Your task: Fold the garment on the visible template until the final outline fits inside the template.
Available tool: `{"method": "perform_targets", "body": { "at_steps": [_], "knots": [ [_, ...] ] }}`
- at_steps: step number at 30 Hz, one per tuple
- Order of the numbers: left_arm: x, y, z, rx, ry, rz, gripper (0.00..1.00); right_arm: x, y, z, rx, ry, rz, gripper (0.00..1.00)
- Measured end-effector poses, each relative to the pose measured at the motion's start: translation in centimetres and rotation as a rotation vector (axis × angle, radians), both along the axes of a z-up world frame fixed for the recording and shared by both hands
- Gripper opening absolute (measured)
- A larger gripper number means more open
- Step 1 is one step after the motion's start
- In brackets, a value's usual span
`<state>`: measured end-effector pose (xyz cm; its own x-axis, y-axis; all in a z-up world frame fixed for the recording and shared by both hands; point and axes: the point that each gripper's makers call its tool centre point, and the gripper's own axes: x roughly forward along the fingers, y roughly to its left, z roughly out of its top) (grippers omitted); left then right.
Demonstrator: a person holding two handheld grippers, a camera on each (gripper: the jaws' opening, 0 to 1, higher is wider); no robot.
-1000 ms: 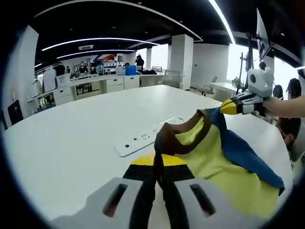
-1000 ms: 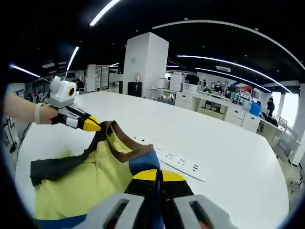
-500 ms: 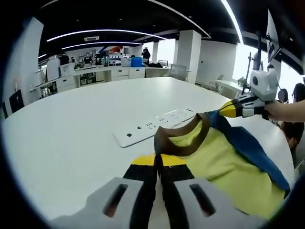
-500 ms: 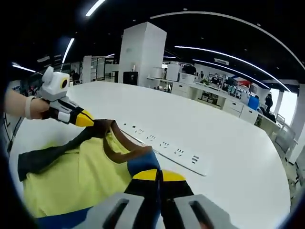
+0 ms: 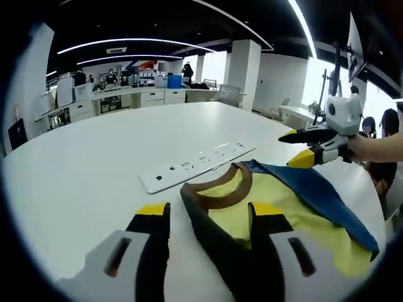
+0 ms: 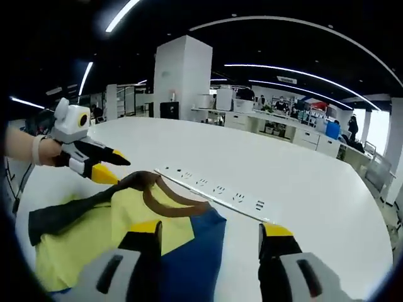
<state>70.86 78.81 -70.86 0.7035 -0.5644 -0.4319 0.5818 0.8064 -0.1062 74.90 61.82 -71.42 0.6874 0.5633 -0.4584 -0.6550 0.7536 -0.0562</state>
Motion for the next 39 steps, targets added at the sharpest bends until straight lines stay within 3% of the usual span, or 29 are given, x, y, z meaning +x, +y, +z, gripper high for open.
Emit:
{"method": "perform_targets", "body": {
  "at_steps": [5, 10, 15, 21, 30, 39],
  "knots": [
    [-0.8, -0.3, 0.8, -0.004, -0.011, -0.027, 0.73, -2.1, 0.0, -0.2, -0.014, 0.021, 0.026, 0.83],
    [-1.4, 0.4, 1.3, 0.030, -0.026, -0.045, 0.99, -3.5, 0.3, -0.2, 0.001, 0.056, 0.054, 1.00],
    [-2.8, 1.4, 1.8, 0.041, -0.022, -0.064, 0.99, -4.8, 0.1, -0.5, -0.015, 0.095, 0.079, 1.00],
    [-4.7, 2.6, 3.0, 0.032, -0.040, -0.057, 0.99, -6.6, -0.4, 0.5, -0.030, 0.085, 0.102, 0.98],
    [-8.8, 4.0, 3.9, -0.004, -0.053, -0.016, 0.97, -10.6, -2.2, 1.5, -0.041, 0.081, 0.096, 0.95],
    [-13.2, 5.5, 4.7, 0.004, -0.061, 0.006, 0.96, -14.6, -4.1, 2.3, -0.048, 0.082, 0.073, 0.95]
  ]
}}
